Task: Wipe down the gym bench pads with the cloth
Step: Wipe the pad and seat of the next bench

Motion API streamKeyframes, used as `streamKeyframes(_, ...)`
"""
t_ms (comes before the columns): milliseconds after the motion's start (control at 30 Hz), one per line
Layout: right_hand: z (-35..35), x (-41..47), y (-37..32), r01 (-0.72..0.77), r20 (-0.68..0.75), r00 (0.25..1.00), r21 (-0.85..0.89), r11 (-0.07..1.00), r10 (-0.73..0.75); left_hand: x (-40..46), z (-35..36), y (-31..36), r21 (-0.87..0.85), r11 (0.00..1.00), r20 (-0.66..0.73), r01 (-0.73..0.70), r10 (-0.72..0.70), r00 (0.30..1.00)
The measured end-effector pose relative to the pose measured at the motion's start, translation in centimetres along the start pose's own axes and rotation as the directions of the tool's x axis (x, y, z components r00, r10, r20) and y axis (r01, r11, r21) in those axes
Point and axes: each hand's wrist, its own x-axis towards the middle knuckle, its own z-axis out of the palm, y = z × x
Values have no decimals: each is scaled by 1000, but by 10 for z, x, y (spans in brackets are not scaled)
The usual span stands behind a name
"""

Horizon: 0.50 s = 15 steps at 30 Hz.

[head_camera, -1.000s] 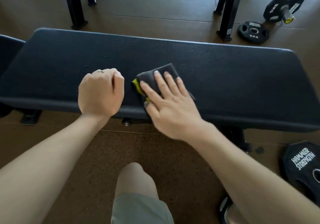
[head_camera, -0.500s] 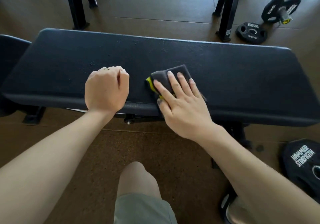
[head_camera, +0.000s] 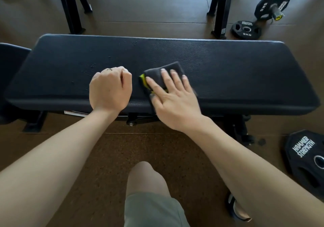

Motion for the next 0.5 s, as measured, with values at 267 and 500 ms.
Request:
streamKeyframes(267,-18,-20,84,155,89,985,-104,982,-146,0,-1,-2,-28,1000,10,9,-8,1000)
streamKeyframes(500,-14,33,54,307,113,948,-79,948,-298,1,-1,1,-7,1000,3,13,-13,1000)
